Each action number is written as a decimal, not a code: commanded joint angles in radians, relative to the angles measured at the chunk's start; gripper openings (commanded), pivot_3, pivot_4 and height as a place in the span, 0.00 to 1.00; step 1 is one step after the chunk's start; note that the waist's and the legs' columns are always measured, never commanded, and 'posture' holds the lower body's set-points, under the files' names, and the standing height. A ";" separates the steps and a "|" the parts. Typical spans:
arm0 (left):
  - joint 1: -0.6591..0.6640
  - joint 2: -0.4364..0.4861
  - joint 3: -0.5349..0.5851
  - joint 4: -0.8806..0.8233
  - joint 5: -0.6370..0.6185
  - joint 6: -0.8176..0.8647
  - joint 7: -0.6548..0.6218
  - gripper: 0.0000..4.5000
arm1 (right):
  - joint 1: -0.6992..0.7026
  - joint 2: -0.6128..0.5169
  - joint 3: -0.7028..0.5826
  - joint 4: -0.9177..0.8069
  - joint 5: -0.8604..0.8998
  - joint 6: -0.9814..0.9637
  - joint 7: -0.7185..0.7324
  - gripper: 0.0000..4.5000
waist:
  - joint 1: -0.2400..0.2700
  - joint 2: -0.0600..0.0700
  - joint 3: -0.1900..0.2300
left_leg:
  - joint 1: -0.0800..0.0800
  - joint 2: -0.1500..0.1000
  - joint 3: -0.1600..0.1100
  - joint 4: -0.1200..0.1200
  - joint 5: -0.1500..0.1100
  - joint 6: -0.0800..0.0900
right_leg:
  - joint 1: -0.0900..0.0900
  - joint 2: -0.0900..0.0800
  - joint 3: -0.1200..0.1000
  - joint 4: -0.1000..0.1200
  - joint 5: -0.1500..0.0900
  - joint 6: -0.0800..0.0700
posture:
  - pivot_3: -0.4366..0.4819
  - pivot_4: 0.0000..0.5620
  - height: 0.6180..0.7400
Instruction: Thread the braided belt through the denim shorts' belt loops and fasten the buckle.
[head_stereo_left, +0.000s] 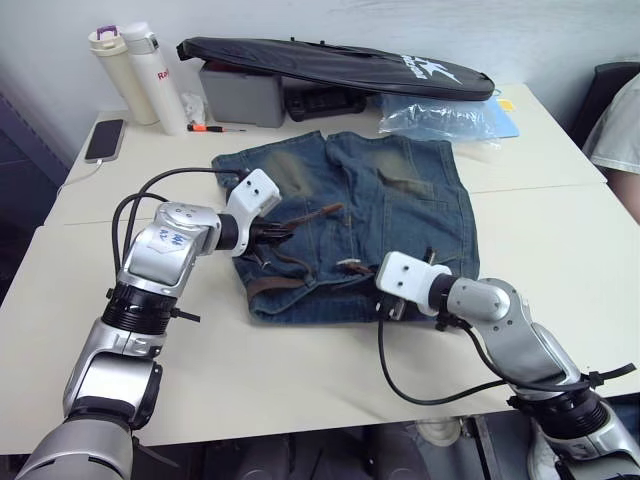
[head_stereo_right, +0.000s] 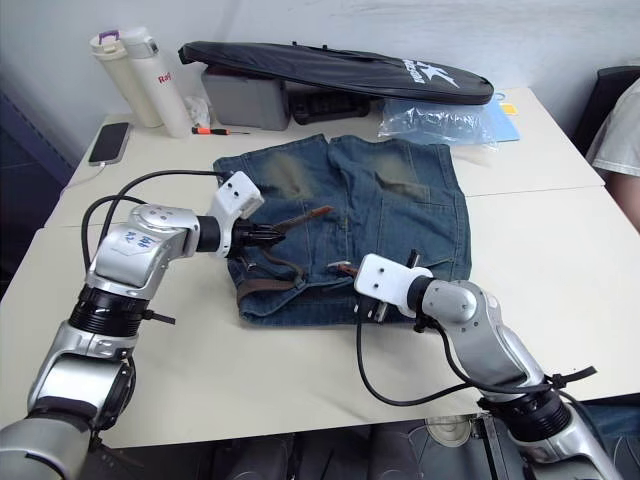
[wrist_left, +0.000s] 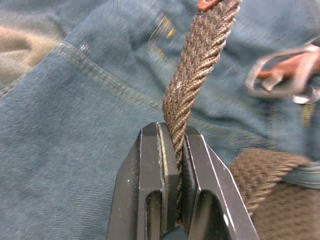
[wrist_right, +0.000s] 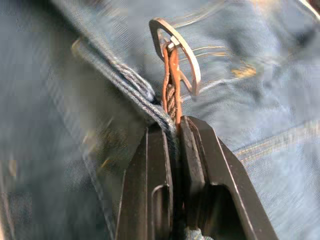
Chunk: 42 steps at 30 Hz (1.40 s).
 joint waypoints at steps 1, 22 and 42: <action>0.026 0.055 0.060 -0.045 -0.024 -0.023 -0.014 0.00 | 0.006 0.089 -0.140 -0.052 0.158 0.144 -0.030 0.01 | 0.000 0.000 0.000 | 0.000 0.000 0.000 0.000 0.000 0.000 | 0.000 0.000 0.000 0.000 0.000 0.000 | 0.48 0.27 1.00; 0.045 -0.040 -0.111 -0.133 -0.005 0.143 0.121 0.00 | -0.043 0.349 -0.299 -0.127 0.390 0.500 -0.349 0.01 | 0.000 0.001 -0.001 | 0.003 0.000 0.000 -0.002 0.000 0.001 | 0.000 0.000 0.001 0.002 -0.001 -0.002 | 0.48 0.27 1.00; 0.010 -0.104 -0.132 -0.130 -0.011 0.218 0.195 0.00 | -0.027 0.357 -0.267 -0.160 0.430 0.502 -0.435 0.01 | -0.021 0.003 -0.002 | -0.005 -0.031 -0.045 -0.016 0.022 -0.001 | 0.004 -0.032 -0.037 0.014 -0.012 0.005 | 0.48 0.27 1.00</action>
